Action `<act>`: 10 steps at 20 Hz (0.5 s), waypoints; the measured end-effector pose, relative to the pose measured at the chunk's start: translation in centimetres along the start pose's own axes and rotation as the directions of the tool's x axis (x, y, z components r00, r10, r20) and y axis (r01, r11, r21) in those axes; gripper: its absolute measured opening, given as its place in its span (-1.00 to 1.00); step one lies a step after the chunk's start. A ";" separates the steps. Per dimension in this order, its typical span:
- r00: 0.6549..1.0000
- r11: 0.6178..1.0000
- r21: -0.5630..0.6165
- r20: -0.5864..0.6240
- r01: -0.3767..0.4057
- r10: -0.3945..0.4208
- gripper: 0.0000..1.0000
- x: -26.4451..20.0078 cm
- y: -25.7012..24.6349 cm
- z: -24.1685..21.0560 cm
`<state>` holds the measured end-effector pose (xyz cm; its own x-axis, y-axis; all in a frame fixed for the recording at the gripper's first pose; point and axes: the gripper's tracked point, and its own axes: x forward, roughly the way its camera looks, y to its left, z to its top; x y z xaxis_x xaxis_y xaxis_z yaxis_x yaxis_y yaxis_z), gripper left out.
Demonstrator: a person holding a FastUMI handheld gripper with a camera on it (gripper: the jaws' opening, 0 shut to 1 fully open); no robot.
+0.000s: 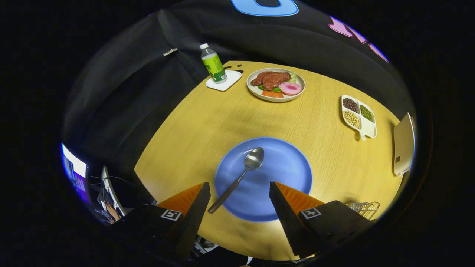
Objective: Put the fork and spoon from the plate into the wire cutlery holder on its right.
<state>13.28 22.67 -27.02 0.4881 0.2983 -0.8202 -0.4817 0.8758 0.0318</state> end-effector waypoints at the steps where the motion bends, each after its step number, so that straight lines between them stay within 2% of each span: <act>1: 1.000 1.000 0.013 -0.015 0.012 -0.012 0.99 1.1 -0.1 -0.3; 8: 0.991 0.990 0.130 -0.127 0.045 -0.029 0.93 5.7 0.0 -3.0; 9: 0.990 0.988 0.148 -0.140 0.045 -0.024 0.85 5.9 0.2 -3.4; 10: 0.988 0.986 0.164 -0.151 0.040 -0.015 0.67 6.1 0.5 -3.6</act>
<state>13.43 23.57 -34.05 0.3803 0.2244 -0.8972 -0.3355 0.9375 0.0923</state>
